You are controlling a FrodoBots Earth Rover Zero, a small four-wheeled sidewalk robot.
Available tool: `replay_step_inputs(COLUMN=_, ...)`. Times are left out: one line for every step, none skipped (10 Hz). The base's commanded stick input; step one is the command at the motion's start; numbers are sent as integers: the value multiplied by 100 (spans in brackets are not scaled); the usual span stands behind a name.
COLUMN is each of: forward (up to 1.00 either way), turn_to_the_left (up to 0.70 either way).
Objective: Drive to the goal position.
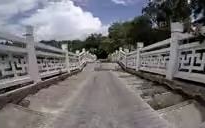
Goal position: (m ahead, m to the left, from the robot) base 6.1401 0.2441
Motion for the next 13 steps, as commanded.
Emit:
replay_step_inputs(forward=70, turn_to_the_left=0)
replay_step_inputs(forward=70, turn_to_the_left=0)
replay_step_inputs(forward=70, turn_to_the_left=0)
replay_step_inputs(forward=70, turn_to_the_left=0)
replay_step_inputs(forward=70, turn_to_the_left=0)
replay_step_inputs(forward=70, turn_to_the_left=0)
replay_step_inputs(forward=70, turn_to_the_left=0)
replay_step_inputs(forward=70, turn_to_the_left=0)
replay_step_inputs(forward=70, turn_to_the_left=0)
replay_step_inputs(forward=70, turn_to_the_left=0)
replay_step_inputs(forward=70, turn_to_the_left=0)
replay_step_inputs(forward=70, turn_to_the_left=0)
replay_step_inputs(forward=70, turn_to_the_left=0)
